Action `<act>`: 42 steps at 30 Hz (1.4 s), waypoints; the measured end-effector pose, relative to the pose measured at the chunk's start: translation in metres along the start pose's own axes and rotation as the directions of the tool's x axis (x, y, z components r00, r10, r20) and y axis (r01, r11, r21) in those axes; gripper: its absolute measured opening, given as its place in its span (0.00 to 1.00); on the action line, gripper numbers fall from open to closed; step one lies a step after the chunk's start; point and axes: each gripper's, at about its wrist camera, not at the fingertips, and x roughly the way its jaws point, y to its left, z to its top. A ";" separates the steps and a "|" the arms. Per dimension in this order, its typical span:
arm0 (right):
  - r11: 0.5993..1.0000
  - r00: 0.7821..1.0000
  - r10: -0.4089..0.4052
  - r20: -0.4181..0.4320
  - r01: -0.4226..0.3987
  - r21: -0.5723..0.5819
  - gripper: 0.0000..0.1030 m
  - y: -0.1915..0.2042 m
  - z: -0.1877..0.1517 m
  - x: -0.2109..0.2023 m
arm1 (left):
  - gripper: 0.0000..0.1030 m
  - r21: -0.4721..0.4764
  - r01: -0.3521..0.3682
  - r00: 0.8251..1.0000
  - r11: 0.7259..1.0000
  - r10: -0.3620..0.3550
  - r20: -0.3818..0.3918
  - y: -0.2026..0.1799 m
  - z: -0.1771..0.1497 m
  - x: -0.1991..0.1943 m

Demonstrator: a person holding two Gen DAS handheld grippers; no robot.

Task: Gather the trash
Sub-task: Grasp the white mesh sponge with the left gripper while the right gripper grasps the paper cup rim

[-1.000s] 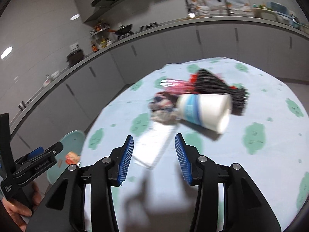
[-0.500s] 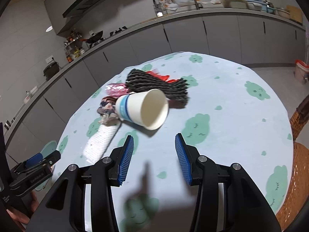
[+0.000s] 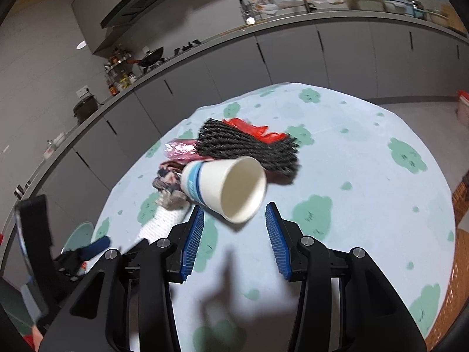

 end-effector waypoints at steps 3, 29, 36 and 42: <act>1.000 1.000 0.022 -0.022 -0.022 -0.015 0.43 0.005 0.005 0.010 | 0.70 0.004 0.026 0.999 1.000 -0.026 -0.023 -0.007 0.000 0.009; 0.995 0.996 0.092 -0.015 -0.092 -0.038 0.04 0.027 -0.006 -0.007 | 0.15 -0.066 0.172 0.985 0.983 -0.172 0.009 0.018 -0.013 -0.029; 0.994 0.996 0.091 -0.003 -0.091 -0.067 0.04 0.038 -0.016 -0.027 | 0.15 -0.105 0.133 0.991 0.986 -0.129 0.044 0.036 -0.023 -0.052; 0.991 0.995 0.101 -0.002 -0.101 -0.087 0.04 0.053 -0.024 -0.034 | 0.15 -0.116 0.089 0.994 0.989 -0.081 0.072 0.048 -0.025 -0.067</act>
